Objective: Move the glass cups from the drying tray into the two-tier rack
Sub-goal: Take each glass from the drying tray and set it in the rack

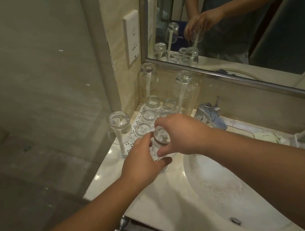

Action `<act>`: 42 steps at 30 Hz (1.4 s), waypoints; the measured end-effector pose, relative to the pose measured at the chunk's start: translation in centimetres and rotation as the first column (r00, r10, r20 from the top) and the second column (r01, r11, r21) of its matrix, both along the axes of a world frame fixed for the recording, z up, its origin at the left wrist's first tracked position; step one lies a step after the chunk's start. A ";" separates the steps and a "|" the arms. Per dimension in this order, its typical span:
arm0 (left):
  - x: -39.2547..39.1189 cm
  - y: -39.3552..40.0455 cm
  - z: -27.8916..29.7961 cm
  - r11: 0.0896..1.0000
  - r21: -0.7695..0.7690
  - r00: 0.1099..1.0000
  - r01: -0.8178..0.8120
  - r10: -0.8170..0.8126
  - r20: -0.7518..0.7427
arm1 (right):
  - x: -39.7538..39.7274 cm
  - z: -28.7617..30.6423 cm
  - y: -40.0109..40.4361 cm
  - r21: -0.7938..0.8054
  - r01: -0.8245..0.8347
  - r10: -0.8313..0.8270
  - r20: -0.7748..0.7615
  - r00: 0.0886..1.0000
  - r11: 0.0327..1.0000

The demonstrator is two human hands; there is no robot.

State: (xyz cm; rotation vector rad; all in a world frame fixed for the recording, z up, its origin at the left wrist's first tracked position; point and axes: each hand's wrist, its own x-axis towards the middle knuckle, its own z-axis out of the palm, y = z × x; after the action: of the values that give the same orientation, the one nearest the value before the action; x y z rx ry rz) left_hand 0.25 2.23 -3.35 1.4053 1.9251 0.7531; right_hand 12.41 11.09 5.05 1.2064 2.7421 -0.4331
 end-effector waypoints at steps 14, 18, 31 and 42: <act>1.1 -4.0 3.3 0.933 0.069 0.843 -0.354 0.286 0.455 | 1.7 6.4 -1.1 0.107 0.048 -0.034 -0.132 0.991 0.993; 2.9 -5.2 5.5 0.887 -0.164 0.534 -0.432 0.398 0.746 | 2.1 7.5 -1.7 0.132 0.086 -0.051 -0.250 0.967 0.988; 3.6 -4.7 11.4 0.951 -0.310 -0.231 0.000 0.301 0.925 | 1.8 8.0 -5.3 0.219 0.102 0.017 -0.484 0.875 0.970; 2.9 -3.9 13.6 0.934 -0.339 -0.205 -0.116 0.311 0.928 | 1.8 7.4 -6.8 0.239 0.110 0.039 -0.541 0.840 0.965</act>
State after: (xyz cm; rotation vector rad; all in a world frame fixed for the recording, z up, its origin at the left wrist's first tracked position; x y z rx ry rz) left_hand 3.11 -1.62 10.22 -0.0584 0.7219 1.2956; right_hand 14.19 4.25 12.48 1.3710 3.3566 -0.4924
